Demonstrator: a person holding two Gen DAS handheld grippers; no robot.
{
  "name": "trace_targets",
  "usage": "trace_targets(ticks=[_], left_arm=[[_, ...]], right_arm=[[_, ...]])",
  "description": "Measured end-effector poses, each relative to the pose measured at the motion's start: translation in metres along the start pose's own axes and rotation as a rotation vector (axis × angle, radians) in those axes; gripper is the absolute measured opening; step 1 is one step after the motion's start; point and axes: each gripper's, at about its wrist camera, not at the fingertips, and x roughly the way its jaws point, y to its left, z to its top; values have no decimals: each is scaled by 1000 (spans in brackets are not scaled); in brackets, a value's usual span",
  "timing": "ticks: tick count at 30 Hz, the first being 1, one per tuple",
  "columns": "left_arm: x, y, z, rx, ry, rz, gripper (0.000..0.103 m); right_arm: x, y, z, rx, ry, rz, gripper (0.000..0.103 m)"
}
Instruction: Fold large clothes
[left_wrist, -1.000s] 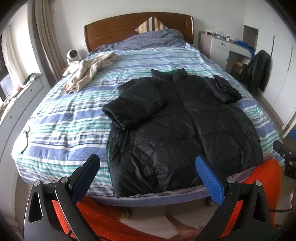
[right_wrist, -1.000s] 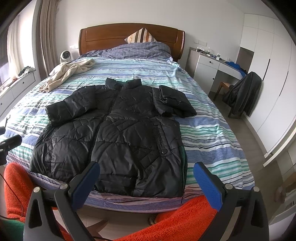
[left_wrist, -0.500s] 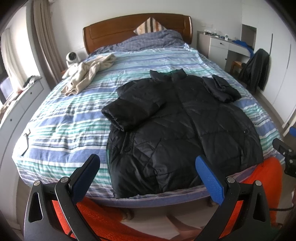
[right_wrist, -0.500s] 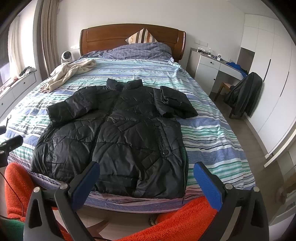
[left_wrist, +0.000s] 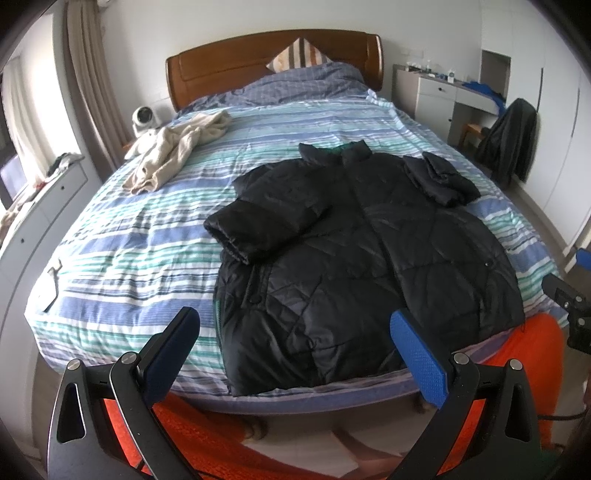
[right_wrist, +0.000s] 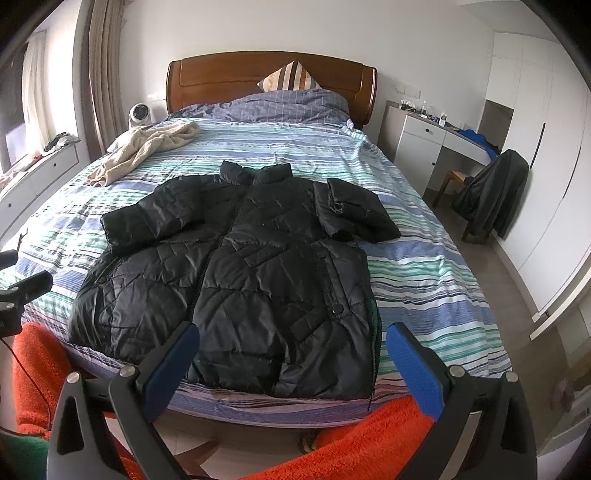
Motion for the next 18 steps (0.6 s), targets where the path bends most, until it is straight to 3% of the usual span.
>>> trace_targets(ticks=[18], left_arm=[[2, 2, 0, -2, 4, 0, 103]], right_arm=[[1, 1, -1, 1, 2, 11, 103]])
